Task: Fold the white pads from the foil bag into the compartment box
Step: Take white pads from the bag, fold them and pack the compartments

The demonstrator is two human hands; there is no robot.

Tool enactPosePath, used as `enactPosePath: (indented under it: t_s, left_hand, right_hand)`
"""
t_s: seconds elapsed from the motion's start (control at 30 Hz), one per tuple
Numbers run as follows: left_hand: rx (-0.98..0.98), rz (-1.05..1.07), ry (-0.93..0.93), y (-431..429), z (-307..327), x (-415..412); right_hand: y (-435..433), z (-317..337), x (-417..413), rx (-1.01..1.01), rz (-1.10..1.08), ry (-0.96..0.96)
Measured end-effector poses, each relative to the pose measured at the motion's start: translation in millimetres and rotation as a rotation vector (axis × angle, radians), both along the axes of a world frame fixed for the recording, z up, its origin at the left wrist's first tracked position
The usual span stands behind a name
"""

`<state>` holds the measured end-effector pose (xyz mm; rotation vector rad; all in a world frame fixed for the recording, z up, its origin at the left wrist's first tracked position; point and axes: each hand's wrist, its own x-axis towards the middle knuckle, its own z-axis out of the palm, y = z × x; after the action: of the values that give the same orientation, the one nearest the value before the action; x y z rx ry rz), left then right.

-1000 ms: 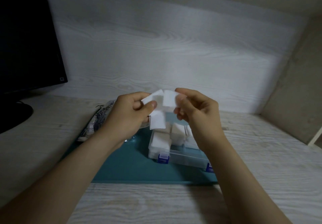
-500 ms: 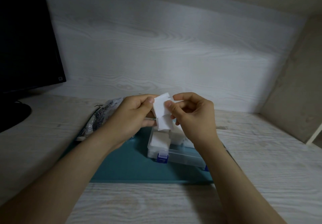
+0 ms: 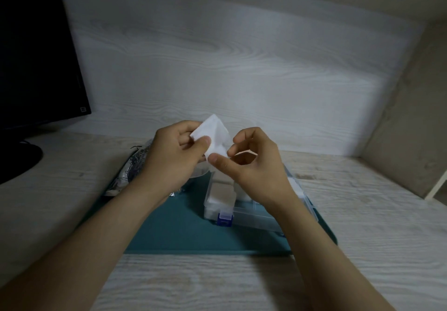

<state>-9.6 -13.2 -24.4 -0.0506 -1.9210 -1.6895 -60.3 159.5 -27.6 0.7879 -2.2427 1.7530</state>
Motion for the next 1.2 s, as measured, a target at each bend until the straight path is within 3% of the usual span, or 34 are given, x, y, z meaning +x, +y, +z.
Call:
enactPosePath:
  t_s: [0.3, 0.43, 0.53, 0.7, 0.87, 1.03, 1.2]
  left_hand:
    - [0.099, -0.04, -0.021, 3, 2, 1]
    - [0.239, -0.031, 0.0, 2, 3, 1]
    - [0.243, -0.039, -0.029, 3, 2, 0]
    - [0.13, -0.161, -0.119, 7, 0, 2]
    - [0.206, -0.289, -0.133, 11, 2, 1]
    - [0.216, -0.285, -0.114, 10, 2, 2]
    - [0.121, -0.246, -0.135, 9, -1, 2]
  right_hand:
    - [2, 2, -4, -0.124, 0.027, -0.079]
    - [7, 8, -2, -0.341, -0.026, -0.171]
    - [10, 15, 4, -0.483, 0.137, -0.21]
    - [-1, 12, 13, -0.36, 0.177, -0.187]
    - [1, 11, 9, -0.407, 0.102, -0.21]
    - [0, 7, 6, -0.27, 0.001, -0.053]
    - [-4, -5, 0, 0.087, -0.223, 0.405]
